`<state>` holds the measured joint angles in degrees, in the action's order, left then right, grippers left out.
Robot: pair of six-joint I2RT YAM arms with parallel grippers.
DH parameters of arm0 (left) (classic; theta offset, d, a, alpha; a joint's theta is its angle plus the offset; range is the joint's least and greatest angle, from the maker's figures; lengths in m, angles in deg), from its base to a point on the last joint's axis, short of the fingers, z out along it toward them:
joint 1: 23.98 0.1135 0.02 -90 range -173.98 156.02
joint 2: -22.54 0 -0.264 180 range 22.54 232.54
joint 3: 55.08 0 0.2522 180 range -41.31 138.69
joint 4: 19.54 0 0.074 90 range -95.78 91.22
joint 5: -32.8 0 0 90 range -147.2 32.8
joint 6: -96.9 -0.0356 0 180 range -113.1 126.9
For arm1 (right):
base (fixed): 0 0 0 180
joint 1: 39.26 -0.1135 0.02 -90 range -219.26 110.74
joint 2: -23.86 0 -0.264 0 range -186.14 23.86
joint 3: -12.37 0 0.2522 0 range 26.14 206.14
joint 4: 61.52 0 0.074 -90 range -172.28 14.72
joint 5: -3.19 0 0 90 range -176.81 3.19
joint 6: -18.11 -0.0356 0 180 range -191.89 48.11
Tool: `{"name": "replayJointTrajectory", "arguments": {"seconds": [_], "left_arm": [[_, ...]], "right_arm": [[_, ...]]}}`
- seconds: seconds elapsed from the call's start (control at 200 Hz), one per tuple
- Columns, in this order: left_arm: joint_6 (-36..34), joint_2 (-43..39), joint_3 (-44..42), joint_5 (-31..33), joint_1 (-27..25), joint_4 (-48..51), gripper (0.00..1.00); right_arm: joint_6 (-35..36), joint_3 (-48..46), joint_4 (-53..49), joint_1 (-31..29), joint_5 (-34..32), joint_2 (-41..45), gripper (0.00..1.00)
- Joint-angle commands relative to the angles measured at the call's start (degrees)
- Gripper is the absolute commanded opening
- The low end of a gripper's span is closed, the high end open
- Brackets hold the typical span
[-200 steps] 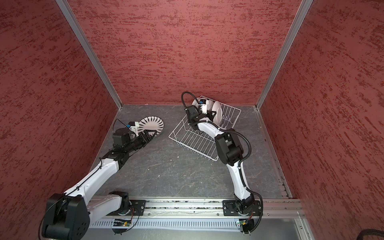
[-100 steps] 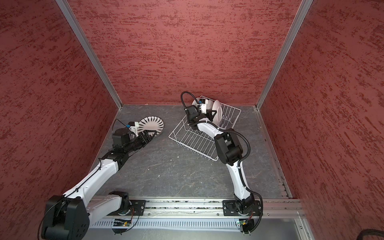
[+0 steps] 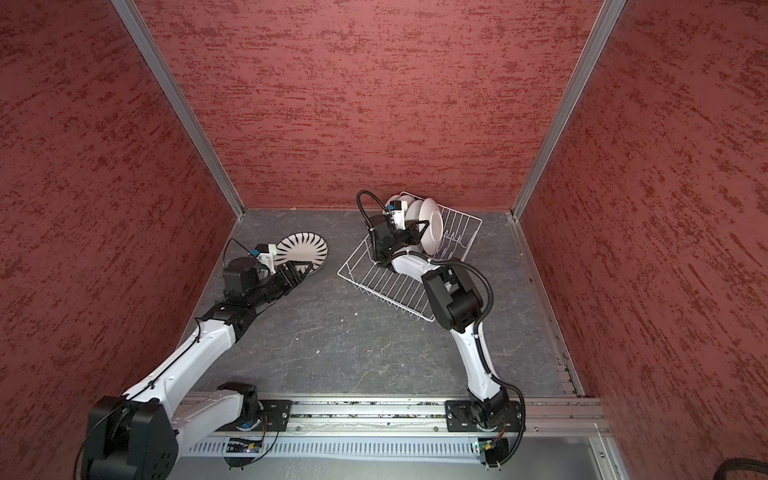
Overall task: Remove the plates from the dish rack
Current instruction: 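Close the right gripper on the green-rimmed plate and lift it from the rack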
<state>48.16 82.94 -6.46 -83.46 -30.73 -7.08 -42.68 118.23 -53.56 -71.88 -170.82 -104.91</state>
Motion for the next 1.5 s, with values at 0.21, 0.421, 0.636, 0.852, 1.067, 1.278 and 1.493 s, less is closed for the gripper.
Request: {"name": "replayJointTrajectory", "arguments": {"seconds": [0.21,0.421,0.636,0.852,1.067,1.278,1.493], "left_arm": [[-1.3,-1.3,1.1,0.2,0.4,0.3,0.68],[-1.3,-1.9,1.0,0.2,0.5,0.7,0.68],[-1.0,-2.0,1.3,0.2,0.5,0.7,0.68],[-1.0,-2.1,1.5,0.1,0.5,0.8,0.68],[-1.0,-2.0,2.1,-0.2,0.5,0.9,0.67],[-1.1,-2.0,2.7,-0.5,0.4,1.2,0.67],[-0.6,-1.8,3.5,-1.7,0.0,0.5,0.67]], "right_arm": [[57.1,4.3,65.5,-1.3,-1.9,-6.6,0.00],[52.9,3.4,59.1,-1.7,-1.3,-3.3,0.00],[51.4,3.5,54.7,-2.1,-0.4,0.3,0.00],[50.9,4.0,50.7,-2.6,0.1,3.8,0.00],[48.3,6.4,43.8,-4.7,1.4,7.8,0.00],[19.0,9.6,5.8,-7.3,7.2,17.5,0.00],[-22.9,16.4,-39.8,-6.8,23.4,25.2,0.00]]}}
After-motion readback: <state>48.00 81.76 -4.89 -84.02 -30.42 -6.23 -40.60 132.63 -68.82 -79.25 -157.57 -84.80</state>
